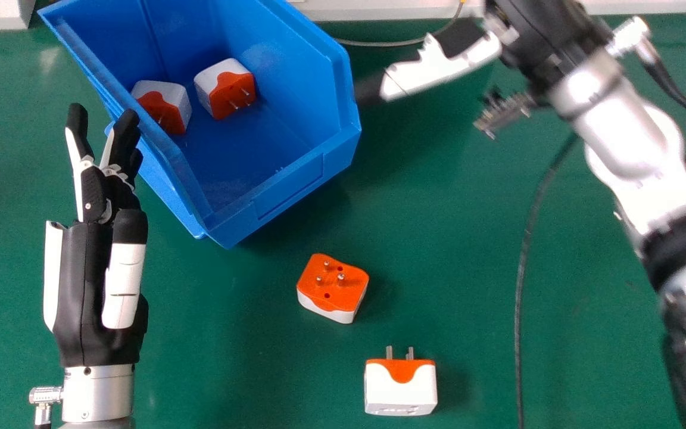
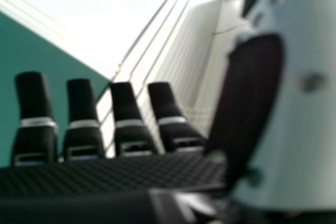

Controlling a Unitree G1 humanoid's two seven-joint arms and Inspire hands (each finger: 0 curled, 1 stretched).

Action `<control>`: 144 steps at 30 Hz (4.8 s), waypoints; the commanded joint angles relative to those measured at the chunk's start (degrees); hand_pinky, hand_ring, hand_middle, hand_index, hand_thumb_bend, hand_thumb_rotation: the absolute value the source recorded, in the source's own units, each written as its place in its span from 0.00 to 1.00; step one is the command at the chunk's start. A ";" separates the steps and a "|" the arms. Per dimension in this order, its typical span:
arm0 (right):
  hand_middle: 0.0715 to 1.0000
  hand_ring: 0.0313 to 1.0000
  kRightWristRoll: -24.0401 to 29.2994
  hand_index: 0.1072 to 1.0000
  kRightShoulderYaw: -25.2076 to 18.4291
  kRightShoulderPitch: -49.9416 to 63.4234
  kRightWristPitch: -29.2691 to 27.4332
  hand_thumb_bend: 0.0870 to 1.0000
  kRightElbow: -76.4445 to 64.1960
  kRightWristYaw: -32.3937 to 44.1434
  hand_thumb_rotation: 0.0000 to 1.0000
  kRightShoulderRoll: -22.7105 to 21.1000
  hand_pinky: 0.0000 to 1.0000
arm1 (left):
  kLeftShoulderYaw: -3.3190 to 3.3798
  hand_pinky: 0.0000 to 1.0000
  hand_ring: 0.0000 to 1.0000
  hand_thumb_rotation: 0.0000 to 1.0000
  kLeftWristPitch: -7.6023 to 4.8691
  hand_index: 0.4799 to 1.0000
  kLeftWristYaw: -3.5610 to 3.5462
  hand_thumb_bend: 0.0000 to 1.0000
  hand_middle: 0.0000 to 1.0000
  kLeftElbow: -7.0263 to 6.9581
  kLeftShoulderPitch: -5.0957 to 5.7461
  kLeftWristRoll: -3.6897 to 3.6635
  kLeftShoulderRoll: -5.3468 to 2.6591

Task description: Pick all objects and put in blue box

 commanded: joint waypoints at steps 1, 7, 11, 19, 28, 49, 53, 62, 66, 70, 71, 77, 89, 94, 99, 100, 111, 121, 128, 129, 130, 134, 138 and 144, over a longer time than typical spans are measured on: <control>0.81 0.79 2.20 0.79 -2.47 3.76 -2.87 1.00 -2.65 -0.98 0.29 -2.16 0.63 | -0.32 1.00 0.98 0.88 -0.47 0.82 -1.17 0.77 0.96 -1.14 0.16 -0.87 0.54; 0.81 0.78 2.76 0.79 -4.91 15.08 -5.01 1.00 -7.76 -1.84 0.28 -3.42 0.61 | -0.29 1.00 0.98 0.88 0.11 0.83 -2.18 0.76 0.96 -1.64 0.59 -1.67 0.52; 0.81 0.78 2.55 0.79 -5.43 20.81 -4.67 1.00 -11.24 -2.05 0.28 -3.43 0.61 | -0.26 1.00 0.98 0.88 0.32 0.84 -2.61 0.76 0.97 -1.66 0.90 -1.90 0.46; 0.83 0.79 4.15 0.81 -4.36 30.14 -3.42 1.00 -13.01 -0.27 0.27 -2.40 0.66 | -0.06 1.00 0.98 0.87 -0.01 0.85 -3.14 0.77 0.97 -1.60 1.02 -2.02 0.08; 0.84 0.81 7.90 0.82 -1.96 35.53 -2.76 1.00 -12.80 4.79 0.25 -1.12 0.71 | -0.41 1.00 0.99 0.86 0.21 0.86 -3.17 0.78 0.97 -1.63 0.90 -1.51 -0.36; 0.88 0.85 -7.18 0.87 4.03 50.02 4.65 1.00 -24.19 3.09 0.27 1.87 0.75 | -0.58 1.00 1.00 0.85 0.80 0.88 -3.51 0.79 0.98 -2.78 1.83 -1.77 -0.83; 0.89 0.87 -10.56 0.89 4.15 51.12 6.71 1.00 -26.99 0.71 0.28 2.17 0.75 | -0.63 1.00 1.00 0.85 0.97 0.88 -3.36 0.78 0.98 -3.08 1.99 -1.53 -0.81; 0.90 0.88 -14.34 0.90 6.41 46.07 4.57 1.00 -17.42 -4.04 0.30 1.64 0.74 | -0.60 1.00 1.00 0.85 1.69 0.89 -2.69 0.78 0.98 -4.18 2.67 -0.82 -0.64; 0.91 0.89 -17.01 0.91 7.97 43.13 4.65 1.00 -12.66 -6.57 0.31 1.44 0.74 | -0.67 1.00 1.00 0.85 1.93 0.89 -2.56 0.78 0.98 -4.36 2.69 -0.80 -0.62; 0.92 0.90 -19.58 0.92 9.42 40.25 4.59 1.00 -8.95 -9.56 0.31 0.66 0.75 | -0.68 1.00 1.00 0.85 1.96 0.90 -2.68 0.78 0.98 -4.20 2.50 -0.95 -0.45; 0.92 0.90 -20.64 0.92 9.86 39.01 5.01 1.00 -7.70 -10.61 0.31 0.32 0.76 | -0.63 1.00 1.00 0.85 1.93 0.90 -2.74 0.78 0.98 -4.12 2.41 -0.98 -0.37; 0.93 0.92 -28.35 0.92 15.14 31.37 10.05 1.00 1.63 -19.39 0.31 0.16 0.81 | -0.67 1.00 1.00 0.85 2.03 0.90 -3.09 0.77 0.98 -3.84 1.85 -1.32 -0.37; 0.94 0.93 -31.93 0.93 23.78 23.26 13.68 1.00 12.16 -29.06 0.33 1.07 0.85 | -0.41 1.00 1.00 0.85 2.26 0.90 -3.78 0.77 0.98 -4.21 2.02 -2.22 -0.47; 0.94 0.93 -31.48 0.94 25.84 22.91 13.99 1.00 13.84 -29.91 0.33 1.18 0.85 | -0.18 1.00 1.00 0.85 2.37 0.90 -3.74 0.77 0.98 -5.05 2.55 -2.39 -0.20; 0.94 0.93 -30.91 0.94 26.71 23.23 14.00 1.00 13.89 -29.22 0.34 -0.21 0.85 | -0.12 1.00 0.99 0.85 2.28 0.89 -3.44 0.77 0.98 -5.45 2.72 -2.04 -0.26; 0.95 0.94 -30.64 0.94 26.62 23.23 14.04 1.00 13.87 -28.78 0.34 -0.59 0.85 | -0.11 1.00 0.99 0.85 2.29 0.89 -3.45 0.77 0.98 -5.31 2.66 -2.01 -0.28; 0.93 0.89 -30.83 0.94 27.04 24.05 16.82 0.99 13.33 -32.97 0.23 -0.18 0.79 | -0.11 1.00 1.00 0.85 2.74 0.90 -4.51 0.76 0.98 -4.40 2.32 -2.78 0.09; 0.74 0.68 -34.57 0.77 30.81 23.72 17.20 0.88 13.23 -46.41 0.05 -0.25 0.58 | 0.08 1.00 1.00 0.85 3.15 0.90 -5.03 0.76 0.98 -4.89 2.43 -2.83 -0.13; 0.60 0.58 -35.06 0.63 32.60 23.00 16.73 0.72 13.71 -48.46 0.02 -0.53 0.52 | 0.22 1.00 1.00 0.84 2.98 0.91 -5.29 0.75 0.98 -4.82 2.46 -2.95 -0.03; 0.57 0.56 -34.98 0.59 32.75 22.85 16.56 0.67 13.80 -48.48 0.01 -0.62 0.51 | 0.24 1.00 1.00 0.84 2.95 0.91 -5.30 0.75 0.98 -4.76 2.42 -2.93 -0.02; 0.57 0.56 -34.91 0.59 32.91 22.76 16.31 0.67 13.80 -48.58 0.01 -0.74 0.51 | 0.26 1.00 1.00 0.84 2.93 0.91 -5.32 0.75 0.98 -4.69 2.37 -2.94 -0.01; 0.52 0.52 -34.49 0.54 33.17 22.62 15.78 0.60 13.72 -48.72 0.01 -0.95 0.48 | 0.32 1.00 1.00 0.84 2.89 0.91 -5.65 0.75 0.98 -4.41 2.26 -3.20 0.00; 0.50 0.47 -34.57 0.52 33.49 22.54 15.69 0.55 13.57 -49.53 0.01 -1.07 0.45 | 0.37 1.00 1.00 0.84 2.84 0.91 -6.13 0.74 0.98 -4.08 2.09 -3.54 0.01; 0.48 0.43 -33.75 0.48 33.09 22.49 15.92 0.51 13.23 -48.64 0.00 -1.28 0.43 | 0.56 1.00 1.00 0.84 2.62 0.91 -6.55 0.73 0.98 -3.89 1.89 -3.62 0.00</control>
